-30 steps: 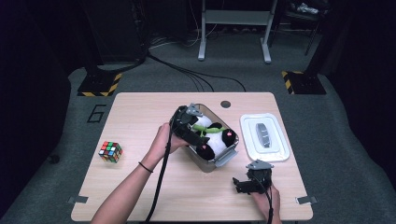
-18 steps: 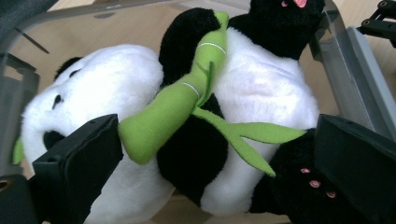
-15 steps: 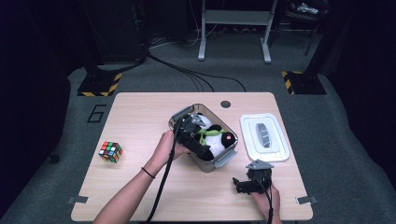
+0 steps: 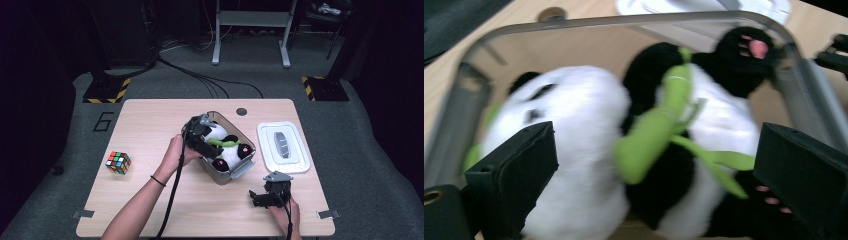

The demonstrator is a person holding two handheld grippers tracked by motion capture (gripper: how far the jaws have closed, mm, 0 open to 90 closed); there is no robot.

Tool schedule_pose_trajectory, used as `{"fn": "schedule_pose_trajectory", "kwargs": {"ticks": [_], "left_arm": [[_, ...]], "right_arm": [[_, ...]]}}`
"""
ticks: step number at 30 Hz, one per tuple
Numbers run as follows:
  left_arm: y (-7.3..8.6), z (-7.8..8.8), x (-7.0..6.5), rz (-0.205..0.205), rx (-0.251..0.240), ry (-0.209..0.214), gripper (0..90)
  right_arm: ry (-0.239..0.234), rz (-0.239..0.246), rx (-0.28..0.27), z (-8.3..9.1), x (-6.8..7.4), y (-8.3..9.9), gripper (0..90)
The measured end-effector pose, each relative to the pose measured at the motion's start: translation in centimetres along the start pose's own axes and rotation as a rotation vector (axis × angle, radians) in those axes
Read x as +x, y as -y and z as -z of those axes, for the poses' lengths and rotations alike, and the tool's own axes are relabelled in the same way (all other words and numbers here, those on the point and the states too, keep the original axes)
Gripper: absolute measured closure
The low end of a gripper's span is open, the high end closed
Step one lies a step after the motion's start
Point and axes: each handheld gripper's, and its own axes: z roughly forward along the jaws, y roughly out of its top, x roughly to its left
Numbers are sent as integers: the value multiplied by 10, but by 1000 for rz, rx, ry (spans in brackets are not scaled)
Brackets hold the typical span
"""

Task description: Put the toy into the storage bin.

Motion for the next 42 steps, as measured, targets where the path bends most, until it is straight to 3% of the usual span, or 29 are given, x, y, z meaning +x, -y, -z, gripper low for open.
{"fn": "schedule_pose_trajectory", "kwargs": {"ticks": [3, 7, 11, 14, 16, 20, 24, 26, 28, 31, 35, 42], "left_arm": [[3, -9, 13, 27, 46, -3, 45], [5, -23, 23, 44, 90, 37, 48], [5, -29, 21, 40, 108, 43, 58], [3, -37, 17, 11, 153, 14, 50], [4, -41, 18, 24, 163, 20, 46], [6, -38, 21, 31, 157, 32, 49], [5, -20, 17, 44, 81, 69, 49], [4, -11, 11, 27, 66, 90, 45], [4, -6, 3, 6, 70, 112, 39], [4, -7, -5, -20, 88, 100, 40], [8, -14, -8, -19, 108, 101, 40], [12, -21, -14, -29, 128, 68, 40]], "right_arm": [[0, 0, 0, 0, 0, 0, 0], [0, 0, 0, 0, 0, 0, 0], [0, 0, 0, 0, 0, 0, 0], [0, 0, 0, 0, 0, 0, 0], [0, -2, 0, 0, 0, 0, 0], [0, -2, 0, 0, 0, 0, 0], [0, 0, 0, 0, 0, 0, 0], [0, 0, 0, 0, 0, 0, 0], [0, 0, 0, 0, 0, 0, 0], [0, 0, 0, 0, 0, 0, 0], [0, 0, -1, 0, 0, 0, 0], [0, 0, 0, 0, 0, 0, 0]]}}
